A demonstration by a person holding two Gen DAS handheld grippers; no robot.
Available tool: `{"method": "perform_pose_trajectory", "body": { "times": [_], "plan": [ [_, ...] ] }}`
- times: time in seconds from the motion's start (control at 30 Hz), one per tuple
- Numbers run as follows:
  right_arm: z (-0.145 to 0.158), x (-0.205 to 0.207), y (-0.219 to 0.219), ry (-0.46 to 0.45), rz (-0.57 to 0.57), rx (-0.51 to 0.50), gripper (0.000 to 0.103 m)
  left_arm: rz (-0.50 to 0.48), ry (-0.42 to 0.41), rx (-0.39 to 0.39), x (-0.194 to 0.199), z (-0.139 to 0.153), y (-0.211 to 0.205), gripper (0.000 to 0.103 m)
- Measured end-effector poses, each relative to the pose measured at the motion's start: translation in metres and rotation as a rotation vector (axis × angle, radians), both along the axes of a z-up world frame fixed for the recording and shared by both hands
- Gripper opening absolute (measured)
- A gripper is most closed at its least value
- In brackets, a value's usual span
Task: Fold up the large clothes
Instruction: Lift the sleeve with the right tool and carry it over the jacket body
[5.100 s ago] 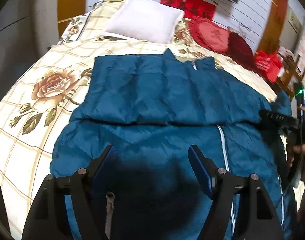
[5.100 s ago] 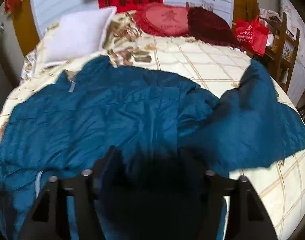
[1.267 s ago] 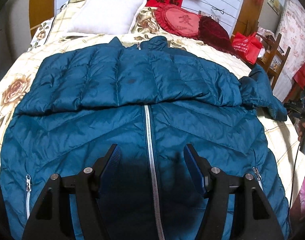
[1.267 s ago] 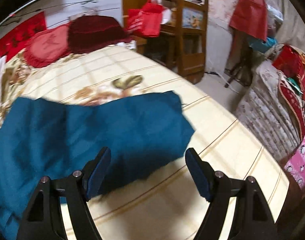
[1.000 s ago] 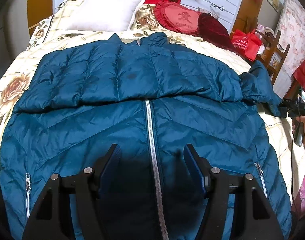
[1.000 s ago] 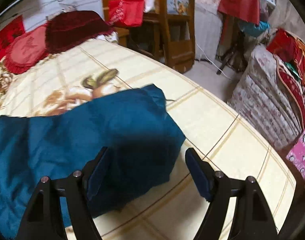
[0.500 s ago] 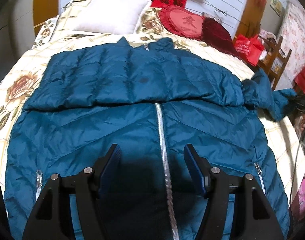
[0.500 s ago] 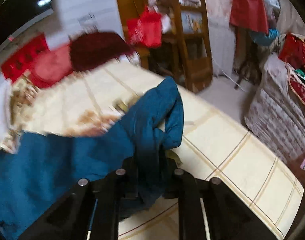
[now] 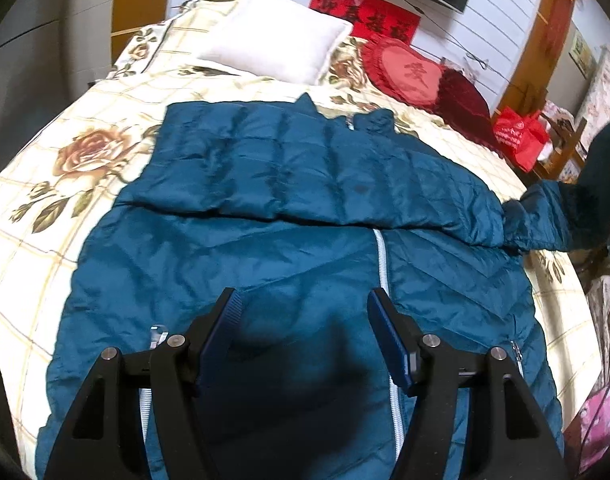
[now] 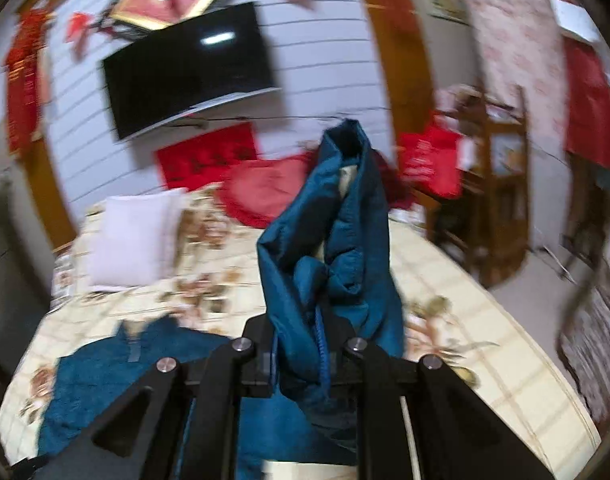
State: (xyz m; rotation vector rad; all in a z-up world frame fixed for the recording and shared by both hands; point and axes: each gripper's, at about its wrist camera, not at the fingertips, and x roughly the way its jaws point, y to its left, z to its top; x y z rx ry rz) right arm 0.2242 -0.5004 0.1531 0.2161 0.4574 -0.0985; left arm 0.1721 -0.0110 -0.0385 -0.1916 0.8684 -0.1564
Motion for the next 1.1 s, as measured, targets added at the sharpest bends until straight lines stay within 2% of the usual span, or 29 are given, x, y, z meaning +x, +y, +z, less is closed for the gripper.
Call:
{"method": "perform_pose_trajectory", "body": {
  "times": [0.17,0.37,0.63,0.8,0.87,0.97,1.03,1.07,1.1],
  "plan": [
    [0.015,0.029,0.083,0.004,0.194,0.02,0.015,0.048,-0.009,-0.017,0.0,0.002,0.024,0.048],
    [0.0,0.068,0.196,0.096,0.406,0.023,0.015,0.078,-0.02,-0.023,0.003,-0.001,0.044,0.048],
    [-0.074,0.111,0.342,0.267,0.621,0.0,0.015,0.126,-0.039,-0.056,0.013,-0.014,0.066,0.048],
    [-0.151,0.129,0.417,0.409,0.674,-0.069,0.015,0.137,-0.021,-0.044,0.019,-0.027,0.079,0.048],
    [-0.181,0.14,0.433,0.476,0.67,-0.086,0.015,0.143,-0.012,-0.056,0.02,-0.031,0.084,0.048],
    [-0.22,0.147,0.435,0.584,0.673,-0.023,0.027,0.161,-0.008,-0.066,0.022,-0.033,0.093,0.048],
    [-0.22,0.142,0.431,0.562,0.702,0.025,0.043,0.167,-0.014,-0.077,0.021,-0.032,0.097,0.048],
    [-0.213,0.137,0.427,0.541,0.728,0.055,0.058,0.169,-0.018,-0.081,0.02,-0.032,0.097,0.048],
    [-0.205,0.132,0.422,0.521,0.75,0.076,0.063,0.169,-0.023,-0.085,0.019,-0.031,0.097,0.048]
  ]
}}
